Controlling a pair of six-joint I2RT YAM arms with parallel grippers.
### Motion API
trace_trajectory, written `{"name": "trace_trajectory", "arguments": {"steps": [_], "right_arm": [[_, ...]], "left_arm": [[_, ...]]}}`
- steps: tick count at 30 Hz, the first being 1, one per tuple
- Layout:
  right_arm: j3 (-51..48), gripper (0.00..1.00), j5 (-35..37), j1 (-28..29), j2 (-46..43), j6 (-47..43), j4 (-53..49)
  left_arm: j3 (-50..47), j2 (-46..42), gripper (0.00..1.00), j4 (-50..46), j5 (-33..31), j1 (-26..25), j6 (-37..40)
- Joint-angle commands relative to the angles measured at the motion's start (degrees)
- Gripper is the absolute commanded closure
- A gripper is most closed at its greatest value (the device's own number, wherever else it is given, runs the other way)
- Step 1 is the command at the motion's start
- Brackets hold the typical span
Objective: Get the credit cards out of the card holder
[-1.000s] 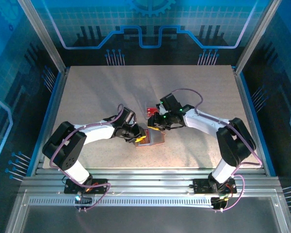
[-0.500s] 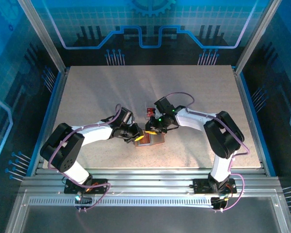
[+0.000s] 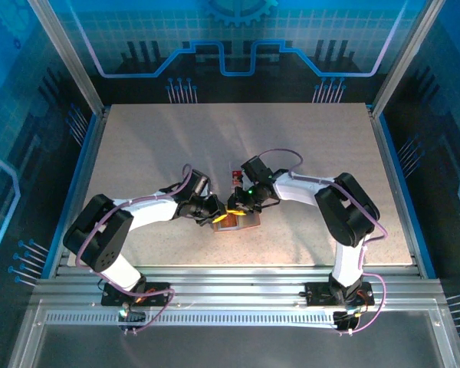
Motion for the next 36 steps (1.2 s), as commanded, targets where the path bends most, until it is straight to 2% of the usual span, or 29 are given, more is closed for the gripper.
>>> {"name": "trace_trajectory", "arguments": {"steps": [1, 36], "right_arm": [[-0.53, 0.77, -0.73, 0.84, 0.91, 0.2, 0.03], [0.51, 0.75, 5.4, 1.24, 0.09, -3.44, -6.74]], "left_arm": [[-0.59, -0.01, 0.86, -1.86, -0.58, 0.33, 1.35], [-0.02, 0.17, 0.85, -2.84, -0.54, 0.35, 1.43]]}}
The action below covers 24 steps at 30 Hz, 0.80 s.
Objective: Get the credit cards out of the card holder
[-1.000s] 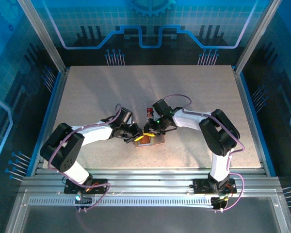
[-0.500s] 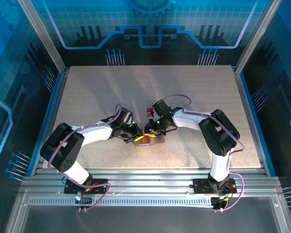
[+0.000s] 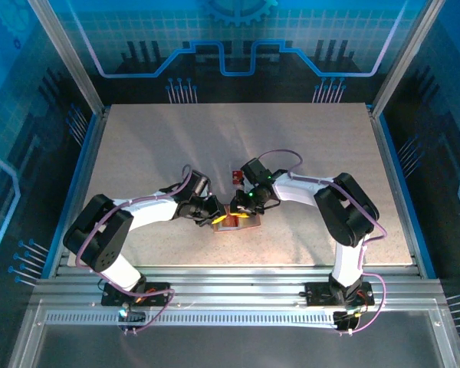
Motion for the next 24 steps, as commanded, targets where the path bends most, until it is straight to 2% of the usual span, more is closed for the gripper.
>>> {"name": "trace_trajectory", "arguments": {"steps": [1, 19, 24], "right_arm": [[0.57, 0.75, 2.07, 0.82, -0.2, -1.23, -3.15], [0.16, 0.75, 2.93, 0.38, -4.94, -1.0, -2.88], [-0.76, 0.75, 2.47, -0.2, -5.29, -0.75, -2.32]], "left_arm": [[-0.02, 0.13, 0.85, -1.56, -0.56, 0.36, 1.41], [2.09, -1.18, 0.86, -6.25, -2.67, 0.4, 4.61], [3.11, 0.44, 0.91, -6.4, -1.2, 0.38, 5.43]]}}
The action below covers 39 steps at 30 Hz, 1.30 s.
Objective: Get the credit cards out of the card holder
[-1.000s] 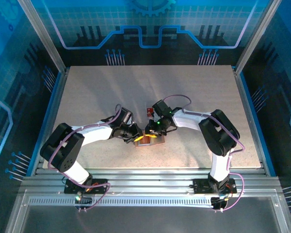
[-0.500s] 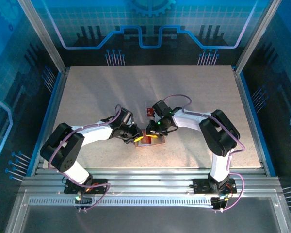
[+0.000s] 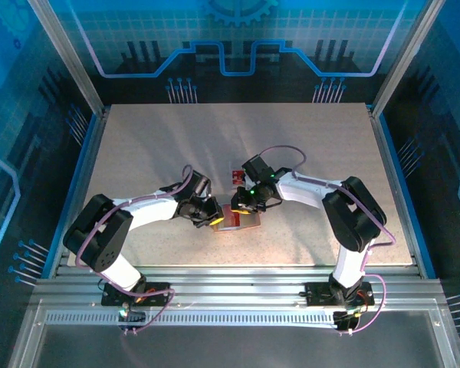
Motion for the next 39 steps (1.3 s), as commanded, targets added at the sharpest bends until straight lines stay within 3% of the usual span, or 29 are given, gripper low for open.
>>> {"name": "trace_trajectory", "arguments": {"steps": [1, 9, 27, 39], "right_arm": [[-1.14, 0.75, -0.3, -0.45, -1.37, -0.29, -0.51], [-2.13, 0.75, -1.01, -0.93, -0.52, -0.27, -0.09], [-3.55, 0.74, -1.69, -1.26, 1.38, -0.21, 1.35], [-7.75, 0.76, -7.6, -2.65, 1.63, 2.54, 9.98]], "left_arm": [[2.14, 0.79, 0.93, -1.89, 0.5, 0.39, 2.17], [2.27, 1.57, 0.99, -3.73, -0.71, 0.4, 3.29], [2.44, 3.15, 1.0, -6.44, -1.23, 0.48, 4.54], [3.14, 4.45, 1.0, -7.12, -0.92, 0.54, 5.07]]}}
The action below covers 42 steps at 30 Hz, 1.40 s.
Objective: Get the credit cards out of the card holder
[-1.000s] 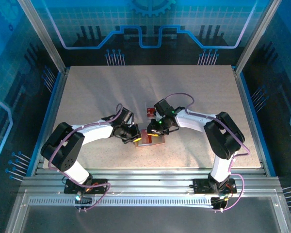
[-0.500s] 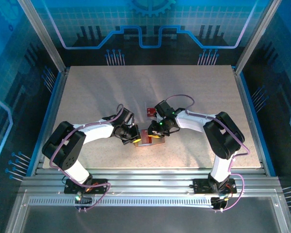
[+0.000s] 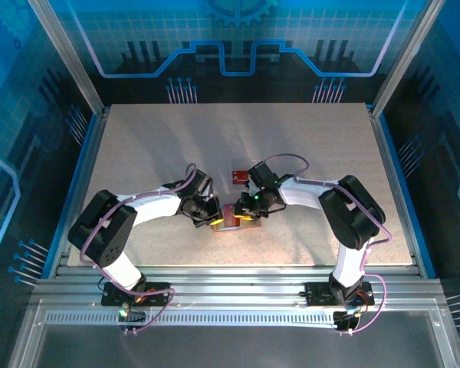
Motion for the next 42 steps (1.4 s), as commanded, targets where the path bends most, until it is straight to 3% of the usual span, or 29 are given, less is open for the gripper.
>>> {"name": "trace_trajectory", "arguments": {"steps": [1, 13, 22, 42], "right_arm": [[-1.43, 0.76, -3.17, -0.92, 0.42, 1.52, 3.25], [-4.77, 0.8, -6.99, -2.22, -0.95, 4.23, 10.43], [-5.04, 0.86, -6.22, -2.68, -2.04, 3.81, 9.69], [-0.45, 0.91, 0.33, -4.89, -5.64, -5.0, -5.96]], "left_arm": [[0.64, 1.84, 1.0, -3.47, -0.88, 0.54, 1.3], [1.2, 2.05, 1.0, -4.1, -1.0, 0.52, 1.39], [1.64, 1.76, 1.0, -4.7, -1.1, 0.48, 1.65], [1.71, -0.02, 1.0, -5.2, -1.84, 0.58, 1.91]]}}
